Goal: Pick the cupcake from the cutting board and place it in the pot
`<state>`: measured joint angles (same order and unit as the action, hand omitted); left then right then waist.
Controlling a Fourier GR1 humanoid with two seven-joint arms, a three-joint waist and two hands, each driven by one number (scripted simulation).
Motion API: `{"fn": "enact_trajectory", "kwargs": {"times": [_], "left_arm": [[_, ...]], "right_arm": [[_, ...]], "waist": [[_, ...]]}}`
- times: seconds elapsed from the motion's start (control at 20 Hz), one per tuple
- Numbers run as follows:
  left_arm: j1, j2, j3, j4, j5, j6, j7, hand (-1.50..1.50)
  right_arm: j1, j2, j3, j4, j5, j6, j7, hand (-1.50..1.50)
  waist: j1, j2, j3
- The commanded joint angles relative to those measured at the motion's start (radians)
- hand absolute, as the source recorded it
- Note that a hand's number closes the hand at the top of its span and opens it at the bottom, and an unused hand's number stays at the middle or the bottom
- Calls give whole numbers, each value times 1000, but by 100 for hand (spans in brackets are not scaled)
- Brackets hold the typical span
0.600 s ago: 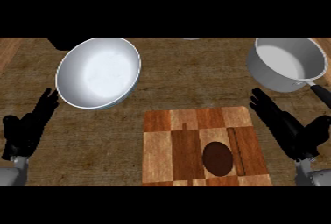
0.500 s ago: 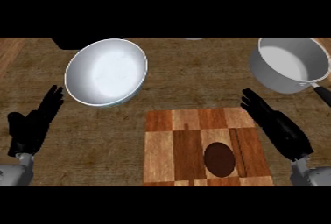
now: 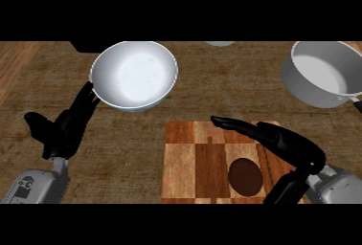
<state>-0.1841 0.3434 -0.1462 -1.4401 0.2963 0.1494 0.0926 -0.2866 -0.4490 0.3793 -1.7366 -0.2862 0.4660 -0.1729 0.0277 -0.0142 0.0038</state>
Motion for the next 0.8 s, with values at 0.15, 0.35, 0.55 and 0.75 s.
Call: {"fn": "enact_trajectory", "kwargs": {"times": [0.15,0.35,0.55,0.75], "left_arm": [[32,-27,9,-93,21,43,63,0],[9,-46,-25,-160,-13,93,129,0],[-19,-65,-43,-152,-34,109,160,0],[48,-55,-44,-217,-31,100,161,0]], "right_arm": [[43,-199,-160,-33,89,254,-470,-150],[-92,-317,-225,26,235,238,-473,-150],[-128,-408,-215,-20,291,260,-503,-150],[-169,-506,-182,-57,332,289,-440,-150]], "waist": [[-29,11,0],[-16,12,-2],[-24,14,-3],[-11,13,-4]]}}
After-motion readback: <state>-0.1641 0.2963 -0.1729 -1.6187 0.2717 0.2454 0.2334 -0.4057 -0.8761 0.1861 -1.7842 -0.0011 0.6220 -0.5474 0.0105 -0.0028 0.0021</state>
